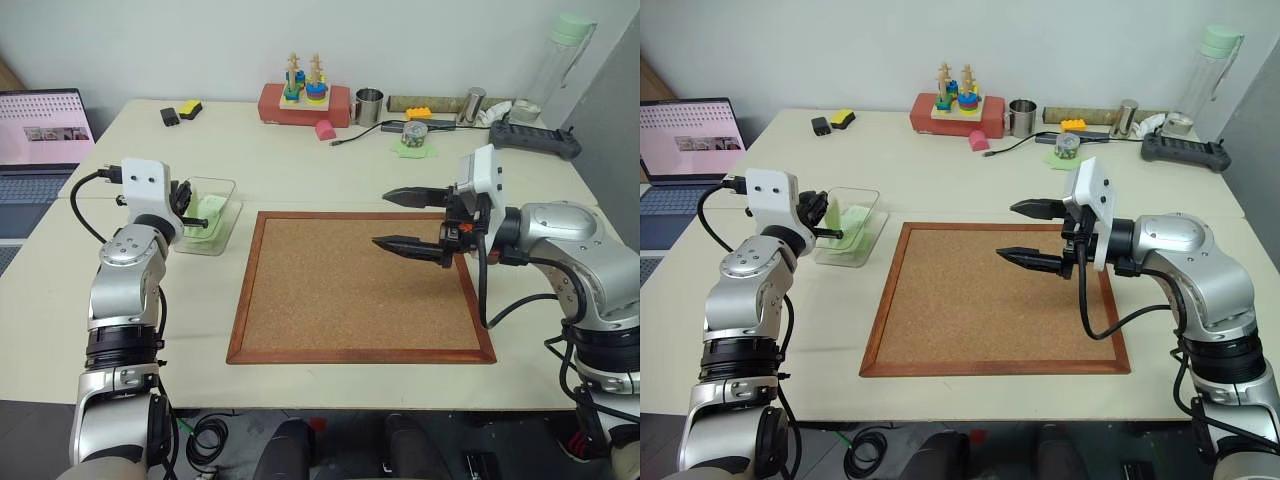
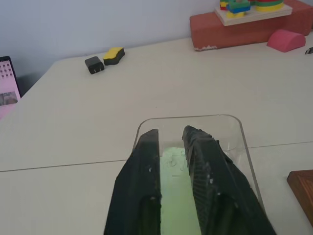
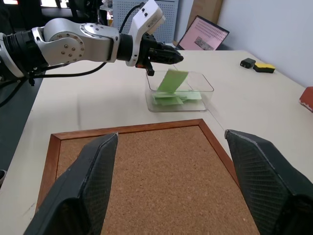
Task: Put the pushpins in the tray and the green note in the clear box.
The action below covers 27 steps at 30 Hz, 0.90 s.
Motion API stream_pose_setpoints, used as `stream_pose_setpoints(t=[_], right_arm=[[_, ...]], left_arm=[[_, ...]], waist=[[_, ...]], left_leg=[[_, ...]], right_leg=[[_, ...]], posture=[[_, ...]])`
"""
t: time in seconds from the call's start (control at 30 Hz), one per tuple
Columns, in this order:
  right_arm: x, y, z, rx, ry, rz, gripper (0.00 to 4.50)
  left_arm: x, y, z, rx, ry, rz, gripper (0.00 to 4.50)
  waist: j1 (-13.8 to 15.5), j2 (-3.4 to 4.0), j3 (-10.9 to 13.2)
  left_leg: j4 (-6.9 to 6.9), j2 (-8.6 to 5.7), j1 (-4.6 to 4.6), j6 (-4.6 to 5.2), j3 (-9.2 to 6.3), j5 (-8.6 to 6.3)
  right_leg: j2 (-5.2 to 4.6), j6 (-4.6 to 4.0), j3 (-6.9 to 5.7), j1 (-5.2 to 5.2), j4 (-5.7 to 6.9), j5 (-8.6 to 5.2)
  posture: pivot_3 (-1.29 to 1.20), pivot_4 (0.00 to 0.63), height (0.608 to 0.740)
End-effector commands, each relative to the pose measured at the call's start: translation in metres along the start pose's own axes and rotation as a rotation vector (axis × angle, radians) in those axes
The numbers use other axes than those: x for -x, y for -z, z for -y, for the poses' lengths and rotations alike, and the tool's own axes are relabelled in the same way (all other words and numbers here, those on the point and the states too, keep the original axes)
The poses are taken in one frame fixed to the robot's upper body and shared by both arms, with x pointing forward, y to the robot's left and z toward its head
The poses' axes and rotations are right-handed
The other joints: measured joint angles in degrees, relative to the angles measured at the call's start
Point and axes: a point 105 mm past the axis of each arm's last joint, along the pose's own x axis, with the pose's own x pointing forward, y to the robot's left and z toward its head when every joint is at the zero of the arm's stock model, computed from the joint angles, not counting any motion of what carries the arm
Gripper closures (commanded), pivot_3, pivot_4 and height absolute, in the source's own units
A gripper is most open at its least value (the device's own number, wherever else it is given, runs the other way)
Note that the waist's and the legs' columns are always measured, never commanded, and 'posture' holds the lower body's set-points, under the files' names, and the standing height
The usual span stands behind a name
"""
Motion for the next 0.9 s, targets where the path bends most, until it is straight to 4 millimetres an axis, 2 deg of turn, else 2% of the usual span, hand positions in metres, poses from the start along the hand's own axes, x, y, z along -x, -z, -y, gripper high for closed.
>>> stream_pose_setpoints(t=[0.03, 0.17, 0.27, 0.37, 0.43, 0.5, 0.57, 0.67, 0.77, 0.9], right_arm=[[0.004, -0.007, -0.003, 0.047, 0.005, 0.007, 0.86], [0.009, -0.003, 0.0, 0.05, 0.032, -0.015, 0.86], [0.021, 0.004, 0.006, 0.049, 0.075, -0.056, 0.86], [0.044, 0.019, 0.011, 0.047, 0.129, -0.144, 0.86], [0.065, 0.031, 0.014, 0.029, 0.168, -0.222, 0.86], [0.087, 0.042, 0.013, -0.018, 0.187, -0.294, 0.86], [0.11, 0.054, 0.011, -0.062, 0.204, -0.364, 0.86], [0.139, 0.067, 0.013, -0.092, 0.25, -0.453, 0.86], [0.164, 0.077, 0.013, -0.105, 0.295, -0.534, 0.86], [0.176, 0.083, 0.013, -0.101, 0.322, -0.567, 0.86]], left_arm=[[0.004, -0.022, 0.002, -0.018, 0.041, 0.083, 2.62], [0.013, -0.034, 0.003, -0.051, 0.128, 0.107, 1.94], [0.026, -0.035, -0.007, -0.149, 0.203, 0.069, 1.55], [0.046, -0.021, -0.02, -0.231, 0.328, -0.061, 1.55], [0.072, -0.012, -0.021, -0.367, 0.465, -0.113, 1.55], [0.095, -0.002, -0.025, -0.378, 0.568, -0.189, 1.55], [0.11, 0.009, -0.039, -0.381, 0.603, -0.271, 1.55], [0.124, 0.02, -0.055, -0.394, 0.625, -0.352, 1.55], [0.13, 0.024, -0.066, -0.391, 0.619, -0.375, 1.55], [0.129, 0.027, -0.07, -0.37, 0.622, -0.364, 1.55]], waist=[[0.0, 0.0, 0.0], [0.0, 0.0, 0.0], [-0.2, 0.0, 0.0], [-0.2, 0.0, 0.0], [-0.6, -0.01, 0.0], [-0.7, 0.02, 0.0], [-0.6, 0.04, 0.0], [-0.4, 0.01, 0.0], [-0.2, 0.04, 0.0], [-0.2, 0.04, 0.0]], left_leg=[[0.0, 0.0, 0.0, 0.0, -0.01, 0.0], [0.01, 0.01, 0.0, 0.0, 0.02, 0.0], [-0.01, 0.02, 0.01, 0.0, 0.07, 0.0], [-0.04, 0.03, 0.01, 0.0, 0.1, -0.01], [-0.04, 0.03, -0.02, 0.01, 0.13, -0.01], [-0.11, 0.02, 0.02, 0.01, 0.17, -0.03], [-0.13, 0.03, 0.03, 0.02, 0.19, -0.04], [-0.1, 0.09, 0.09, 0.03, 0.21, -0.05], [-0.08, 0.16, 0.13, 0.04, 0.3, -0.04], [-0.02, 0.19, 0.17, 0.05, 0.4, -0.03]], right_leg=[[0.0, 0.0, 0.0, 0.0, 0.0, 0.0], [0.0, 0.0, 0.01, 0.0, 0.02, 0.0], [0.03, -0.01, 0.01, -0.02, 0.03, 0.0], [0.04, -0.01, 0.0, -0.02, 0.01, 0.0], [0.03, -0.01, 0.03, -0.06, -0.01, -0.01], [-0.04, -0.02, 0.16, -0.07, -0.05, -0.03], [-0.09, -0.03, 0.17, -0.07, -0.08, -0.04], [-0.04, -0.17, -0.02, 0.06, -0.06, -0.14], [0.0, -0.37, -0.05, 0.05, -0.01, -0.25], [0.01, -0.31, 0.0, 0.08, 0.01, -0.22]], posture=[[0.0, 0.15, 0.74], [0.0, 0.15, 0.74], [0.0, 0.15, 0.74], [0.0, 0.15, 0.74], [0.0, 0.15, 0.74], [0.0, 0.15, 0.74], [0.0, 0.15, 0.74], [0.0, 0.15, 0.74], [0.0, 0.15, 0.74], [0.0, 0.15, 0.74]])
